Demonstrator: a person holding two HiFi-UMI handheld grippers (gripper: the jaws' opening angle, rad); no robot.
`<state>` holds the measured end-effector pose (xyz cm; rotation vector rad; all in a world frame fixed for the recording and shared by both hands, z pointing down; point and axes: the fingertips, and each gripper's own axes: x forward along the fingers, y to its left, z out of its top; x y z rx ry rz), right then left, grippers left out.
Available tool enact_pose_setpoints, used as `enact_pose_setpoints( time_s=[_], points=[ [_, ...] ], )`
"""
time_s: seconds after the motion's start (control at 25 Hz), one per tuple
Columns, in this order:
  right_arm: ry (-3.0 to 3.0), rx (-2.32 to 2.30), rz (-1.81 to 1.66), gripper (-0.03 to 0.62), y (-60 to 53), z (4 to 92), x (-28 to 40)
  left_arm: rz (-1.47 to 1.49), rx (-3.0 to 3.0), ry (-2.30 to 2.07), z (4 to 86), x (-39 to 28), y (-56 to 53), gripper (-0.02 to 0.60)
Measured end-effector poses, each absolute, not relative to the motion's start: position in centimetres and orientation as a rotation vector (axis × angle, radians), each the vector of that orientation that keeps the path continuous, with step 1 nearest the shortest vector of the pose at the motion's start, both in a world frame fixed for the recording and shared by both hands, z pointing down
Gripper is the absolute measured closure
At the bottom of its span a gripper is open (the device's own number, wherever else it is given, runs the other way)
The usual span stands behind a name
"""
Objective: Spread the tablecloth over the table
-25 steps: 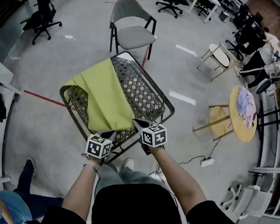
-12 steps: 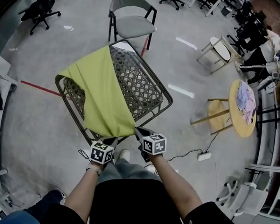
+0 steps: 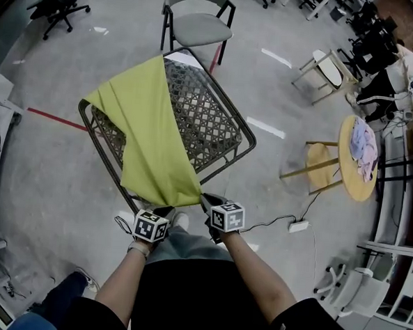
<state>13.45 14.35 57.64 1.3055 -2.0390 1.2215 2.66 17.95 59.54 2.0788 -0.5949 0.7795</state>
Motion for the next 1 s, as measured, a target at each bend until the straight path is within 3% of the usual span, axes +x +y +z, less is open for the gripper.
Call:
enact_pose_setpoints(
  time_s=[0.08, 0.12, 0.24, 0.32, 0.6, 1.0],
  points=[
    [-2.030, 1.317, 1.230, 0.565, 14.4, 57.8, 13.7, 0.730, 2.061, -0.560, 59.3, 2.7, 18.2, 0.541],
    [-2.025, 1.328, 1.227, 0.563, 14.3, 57.8, 13.9, 0.703, 2.054, -0.534, 59.0, 2.7, 18.3, 0.500],
    [-2.021, 1.395, 1.215, 0.490, 13.6, 57.1, 14.8, 0.647, 2.060, -0.482, 57.9, 2.4, 18.7, 0.413],
    [-2.026, 1.455, 1.189, 0.456, 12.8, 56.1, 15.4, 0.622, 2.077, -0.500, 57.0, 1.4, 18.2, 0.413],
    [-2.071, 1.491, 1.112, 0.451, 10.8, 53.3, 13.7, 0.604, 2.083, -0.710, 56.3, -5.2, 12.6, 0.402],
    [-2.082, 1.352, 1.096, 0.453, 9.9, 53.1, 6.6, 0.718, 2.035, -0.907, 59.2, -12.1, 5.1, 0.322]
  ],
)
